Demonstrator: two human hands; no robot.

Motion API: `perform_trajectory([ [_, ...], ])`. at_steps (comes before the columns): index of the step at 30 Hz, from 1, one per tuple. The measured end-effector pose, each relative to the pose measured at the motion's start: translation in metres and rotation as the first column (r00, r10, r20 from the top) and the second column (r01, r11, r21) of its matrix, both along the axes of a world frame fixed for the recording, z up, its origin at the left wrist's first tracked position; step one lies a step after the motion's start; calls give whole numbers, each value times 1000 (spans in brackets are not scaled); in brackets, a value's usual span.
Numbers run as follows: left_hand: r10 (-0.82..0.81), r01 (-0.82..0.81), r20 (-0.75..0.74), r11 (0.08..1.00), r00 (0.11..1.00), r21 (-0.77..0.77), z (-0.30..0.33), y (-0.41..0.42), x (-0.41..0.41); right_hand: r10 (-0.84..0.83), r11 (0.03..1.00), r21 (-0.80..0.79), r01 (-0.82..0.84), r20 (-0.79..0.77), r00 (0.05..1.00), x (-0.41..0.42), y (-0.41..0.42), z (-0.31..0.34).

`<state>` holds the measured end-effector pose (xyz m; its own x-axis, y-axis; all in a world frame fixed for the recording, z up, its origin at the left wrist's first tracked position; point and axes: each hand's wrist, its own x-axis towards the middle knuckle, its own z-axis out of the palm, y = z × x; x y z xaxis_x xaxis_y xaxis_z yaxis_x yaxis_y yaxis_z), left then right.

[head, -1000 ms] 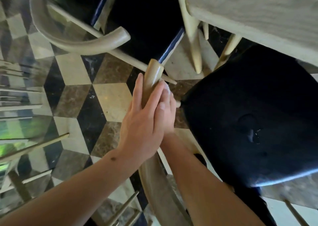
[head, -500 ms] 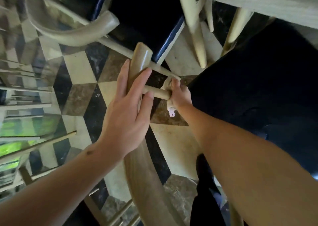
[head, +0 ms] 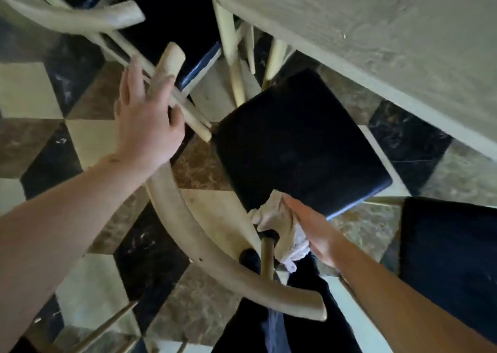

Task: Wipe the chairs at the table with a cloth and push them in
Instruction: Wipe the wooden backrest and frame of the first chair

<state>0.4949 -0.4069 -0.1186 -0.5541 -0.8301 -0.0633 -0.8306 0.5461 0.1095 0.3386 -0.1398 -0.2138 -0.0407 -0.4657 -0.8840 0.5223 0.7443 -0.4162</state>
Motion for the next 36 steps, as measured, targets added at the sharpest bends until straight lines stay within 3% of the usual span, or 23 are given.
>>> perform_trajectory([
  [3, -130, 130, 44, 992, 991, 10, 8, 70, 10, -91, 995, 46, 88, 58, 994, 31, 39, -2],
  [6, -274, 266, 48, 955, 961, 131, 8, 166, 33, -279, 960, 43, 277, 231, 932, 49, 54, -5],
  [9, -308, 280, 115, 936, 944, 211, -6, 224, 45, -288, 951, -24, 307, 279, 916, 54, 62, -11],
  [12, -269, 240, 183, 956, 946, 168, -9, 231, 42, -259, 934, -141, 330, 372, 892, 62, 68, -19],
  [14, -242, 209, 252, 966, 937, 149, -8, 231, 35, -208, 931, -226, 285, 314, 927, 68, 69, -19],
  [16, -250, 205, 325, 965, 912, 165, -7, 233, 29, -131, 943, -290, 163, 128, 983, 75, 68, -20],
  [19, -282, 223, 359, 954, 890, 199, -6, 233, 22, -76, 921, -390, 27, -112, 991, 89, 71, -36],
  [23, -297, 234, 356, 949, 886, 211, -6, 230, 16, -177, 884, -463, 67, -198, 964, 99, 69, -64],
  [30, -299, 251, 335, 951, 893, 180, -14, 228, 18, -168, 971, -202, 131, -178, 970, 93, 47, -142],
  [34, -279, 221, 371, 956, 886, 192, -10, 229, 16, -176, 974, -172, 145, -183, 967, 94, 46, -129],
  [36, -274, 200, 391, 955, 878, 221, -8, 230, 15, -203, 949, -291, 122, -268, 942, 100, 50, -106],
])
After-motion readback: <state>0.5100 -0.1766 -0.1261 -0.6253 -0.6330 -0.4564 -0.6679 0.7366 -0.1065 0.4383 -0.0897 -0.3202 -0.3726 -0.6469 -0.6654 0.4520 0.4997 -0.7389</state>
